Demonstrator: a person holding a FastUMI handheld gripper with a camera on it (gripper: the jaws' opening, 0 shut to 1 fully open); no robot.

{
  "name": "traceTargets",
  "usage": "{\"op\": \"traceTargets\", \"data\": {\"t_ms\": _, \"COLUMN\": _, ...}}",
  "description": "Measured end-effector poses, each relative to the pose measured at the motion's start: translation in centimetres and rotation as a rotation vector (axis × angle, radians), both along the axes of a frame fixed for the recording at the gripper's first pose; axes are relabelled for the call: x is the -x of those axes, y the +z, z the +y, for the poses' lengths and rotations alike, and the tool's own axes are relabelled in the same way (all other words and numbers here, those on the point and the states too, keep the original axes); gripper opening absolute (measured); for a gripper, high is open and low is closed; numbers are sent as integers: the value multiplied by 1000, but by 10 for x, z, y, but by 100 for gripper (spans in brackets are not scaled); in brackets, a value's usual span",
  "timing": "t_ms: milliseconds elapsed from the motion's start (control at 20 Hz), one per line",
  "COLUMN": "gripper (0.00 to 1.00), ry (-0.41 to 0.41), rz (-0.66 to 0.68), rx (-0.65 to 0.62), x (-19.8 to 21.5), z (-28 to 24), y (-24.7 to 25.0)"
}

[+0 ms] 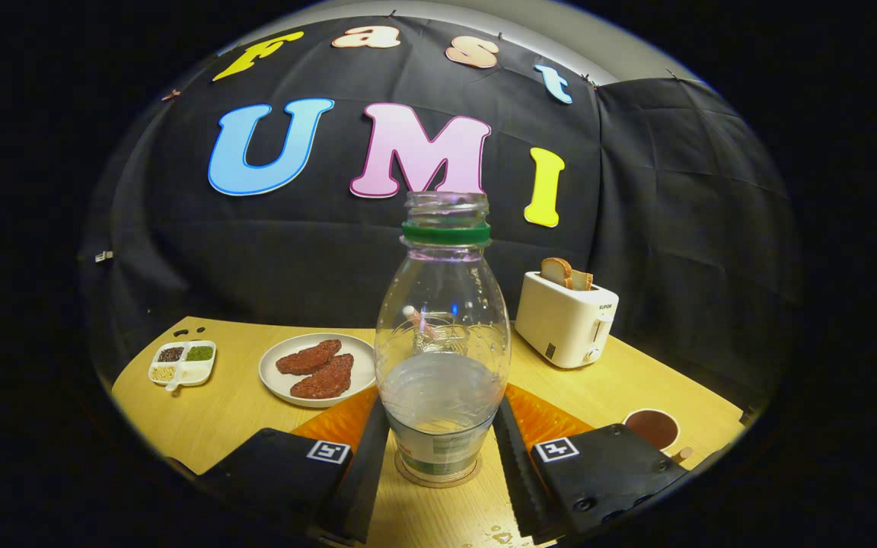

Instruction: Take the bottle from table, then pour the juice into the cup, finally place the bottle on the coaster

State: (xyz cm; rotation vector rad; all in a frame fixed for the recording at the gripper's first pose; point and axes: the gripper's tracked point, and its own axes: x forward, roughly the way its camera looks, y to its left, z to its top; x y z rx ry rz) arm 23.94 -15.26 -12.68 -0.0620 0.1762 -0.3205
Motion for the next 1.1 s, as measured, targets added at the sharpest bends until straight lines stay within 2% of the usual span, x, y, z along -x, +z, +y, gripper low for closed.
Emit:
{"op": "traceTargets", "data": {"t_ms": 350, "gripper": 74, "ry": -3, "rz": 11, "rx": -56, "x": -20, "z": -4, "y": -19}}
{"op": "traceTargets", "data": {"t_ms": 800, "gripper": 76, "ry": -26, "rz": 38, "rx": -130, "x": -21, "z": -15, "y": -43}}
{"op": "traceTargets", "data": {"t_ms": 1000, "gripper": 85, "ry": -54, "rz": 46, "rx": -124, "x": -15, "z": -21, "y": -39}}
{"op": "traceTargets", "data": {"t_ms": 1100, "gripper": 100, "ry": -47, "rz": 51, "rx": -114, "x": -9, "z": -19, "y": -37}}
